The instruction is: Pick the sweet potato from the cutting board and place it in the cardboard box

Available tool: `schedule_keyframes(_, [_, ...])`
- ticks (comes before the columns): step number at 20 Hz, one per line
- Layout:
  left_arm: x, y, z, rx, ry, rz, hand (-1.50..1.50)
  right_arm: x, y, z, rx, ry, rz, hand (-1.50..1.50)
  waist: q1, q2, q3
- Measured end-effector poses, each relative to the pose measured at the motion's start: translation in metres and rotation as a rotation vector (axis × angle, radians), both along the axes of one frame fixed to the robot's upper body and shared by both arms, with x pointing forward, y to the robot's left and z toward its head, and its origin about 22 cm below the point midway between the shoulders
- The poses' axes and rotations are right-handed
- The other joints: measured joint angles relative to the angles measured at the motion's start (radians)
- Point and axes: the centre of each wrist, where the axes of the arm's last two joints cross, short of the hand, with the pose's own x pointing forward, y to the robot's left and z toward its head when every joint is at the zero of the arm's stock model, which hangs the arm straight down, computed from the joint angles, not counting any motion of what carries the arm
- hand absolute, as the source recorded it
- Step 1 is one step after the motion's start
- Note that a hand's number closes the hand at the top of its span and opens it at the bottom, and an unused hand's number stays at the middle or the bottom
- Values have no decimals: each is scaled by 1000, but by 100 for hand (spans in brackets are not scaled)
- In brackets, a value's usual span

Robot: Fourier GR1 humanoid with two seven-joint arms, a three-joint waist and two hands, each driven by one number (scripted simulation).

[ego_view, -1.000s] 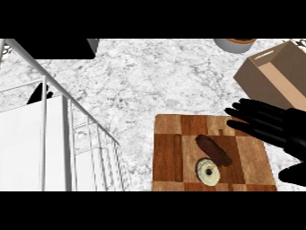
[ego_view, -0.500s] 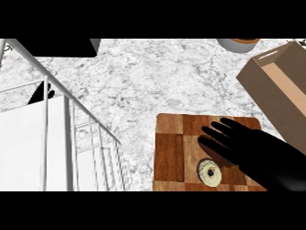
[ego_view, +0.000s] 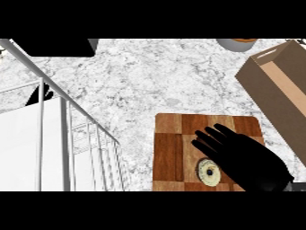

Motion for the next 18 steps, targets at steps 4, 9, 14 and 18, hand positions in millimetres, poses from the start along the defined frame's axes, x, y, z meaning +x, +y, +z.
schedule_keyframes(4, [0, 1, -1, -4, -10, -9, 0, 3, -5, -4, -28, 5, -11, -150, -2, -2, 3])
schedule_keyframes(9, [-1, 1, 0, -5, 0, -6, 0, 7, -3, -11, -24, 11, 3, -150, -3, 0, 0])
schedule_keyframes(14, [0, 1, 1, -11, -5, -13, 0, 14, 0, -18, -1, 2, 24, -150, -2, 1, 0])
schedule_keyframes(18, [0, 2, 0, -20, -1, -21, 0, 8, 5, -21, -2, -17, 45, -150, -3, -1, 1])
